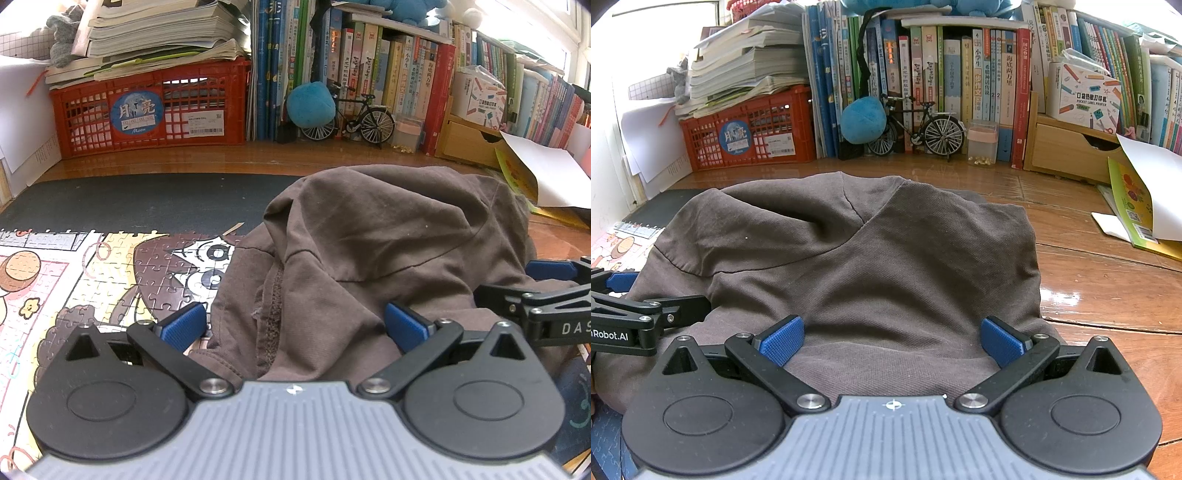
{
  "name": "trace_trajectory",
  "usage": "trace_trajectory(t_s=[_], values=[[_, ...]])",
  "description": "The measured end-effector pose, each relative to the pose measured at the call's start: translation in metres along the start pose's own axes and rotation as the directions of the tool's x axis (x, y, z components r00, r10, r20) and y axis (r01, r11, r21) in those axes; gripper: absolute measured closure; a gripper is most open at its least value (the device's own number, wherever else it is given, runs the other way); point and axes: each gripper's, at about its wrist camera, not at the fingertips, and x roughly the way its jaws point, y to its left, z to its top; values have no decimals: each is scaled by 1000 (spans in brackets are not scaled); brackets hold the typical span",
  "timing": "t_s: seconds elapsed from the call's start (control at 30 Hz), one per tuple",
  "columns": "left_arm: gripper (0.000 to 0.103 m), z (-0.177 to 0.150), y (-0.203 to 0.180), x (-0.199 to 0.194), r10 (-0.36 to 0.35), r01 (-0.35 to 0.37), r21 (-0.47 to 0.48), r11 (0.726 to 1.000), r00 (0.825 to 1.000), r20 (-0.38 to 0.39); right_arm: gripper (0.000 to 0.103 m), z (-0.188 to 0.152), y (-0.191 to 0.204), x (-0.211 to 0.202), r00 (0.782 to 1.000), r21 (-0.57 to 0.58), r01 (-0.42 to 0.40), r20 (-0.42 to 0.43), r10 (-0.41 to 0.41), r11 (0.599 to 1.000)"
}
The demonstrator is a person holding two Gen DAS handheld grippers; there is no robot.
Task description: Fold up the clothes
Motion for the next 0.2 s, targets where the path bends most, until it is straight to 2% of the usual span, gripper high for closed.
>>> trace_trajectory(t_s=[0.2], values=[[0,-1,0,-1,4,-4,-9,1000,1000,1,0,0,0,0,1000,-1,0,0,0,1000]])
